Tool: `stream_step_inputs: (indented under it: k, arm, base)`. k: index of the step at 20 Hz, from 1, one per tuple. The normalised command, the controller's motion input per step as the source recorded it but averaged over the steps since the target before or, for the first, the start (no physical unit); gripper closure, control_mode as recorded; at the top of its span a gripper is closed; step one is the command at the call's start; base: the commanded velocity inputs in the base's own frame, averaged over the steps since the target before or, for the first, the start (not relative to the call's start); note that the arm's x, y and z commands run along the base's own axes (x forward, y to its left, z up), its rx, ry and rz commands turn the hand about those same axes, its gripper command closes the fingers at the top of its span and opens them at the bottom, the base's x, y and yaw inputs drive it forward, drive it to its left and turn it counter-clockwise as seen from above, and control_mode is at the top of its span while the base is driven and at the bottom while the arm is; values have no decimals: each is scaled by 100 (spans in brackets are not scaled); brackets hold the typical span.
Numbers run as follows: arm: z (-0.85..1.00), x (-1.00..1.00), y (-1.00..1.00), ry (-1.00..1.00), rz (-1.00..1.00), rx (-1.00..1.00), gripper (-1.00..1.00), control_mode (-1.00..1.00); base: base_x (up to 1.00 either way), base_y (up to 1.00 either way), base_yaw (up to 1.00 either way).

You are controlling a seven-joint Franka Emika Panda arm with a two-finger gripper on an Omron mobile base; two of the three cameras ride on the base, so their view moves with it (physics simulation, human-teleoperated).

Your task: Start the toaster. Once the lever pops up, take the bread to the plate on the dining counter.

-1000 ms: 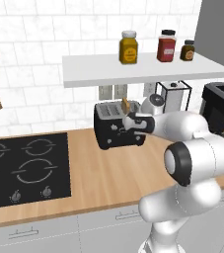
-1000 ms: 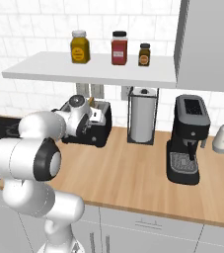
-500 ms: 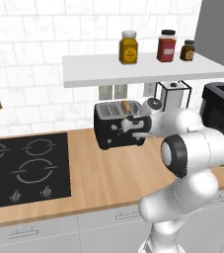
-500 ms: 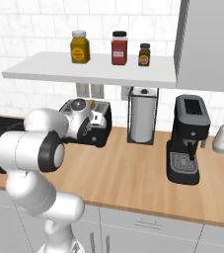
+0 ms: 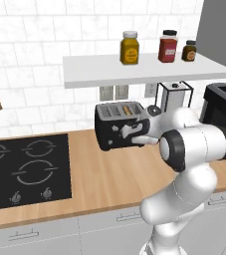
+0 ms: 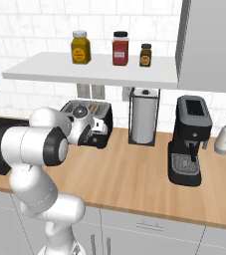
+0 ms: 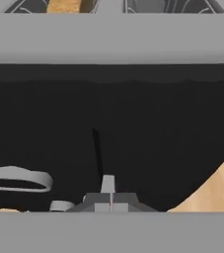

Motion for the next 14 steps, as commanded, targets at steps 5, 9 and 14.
stream_step_inputs:
  k: [5, 9, 14]
  arm:
    - [-54, 0, 0, 4, 0, 0, 100, -100]
    - [-68, 0, 0, 5, 0, 0, 100, -100]
    - [-51, -1, 0, 3, 0, 0, 100, -100]
  base:
    - [0, 0, 0]
    - [0, 0, 0]
    - [0, 0, 0]
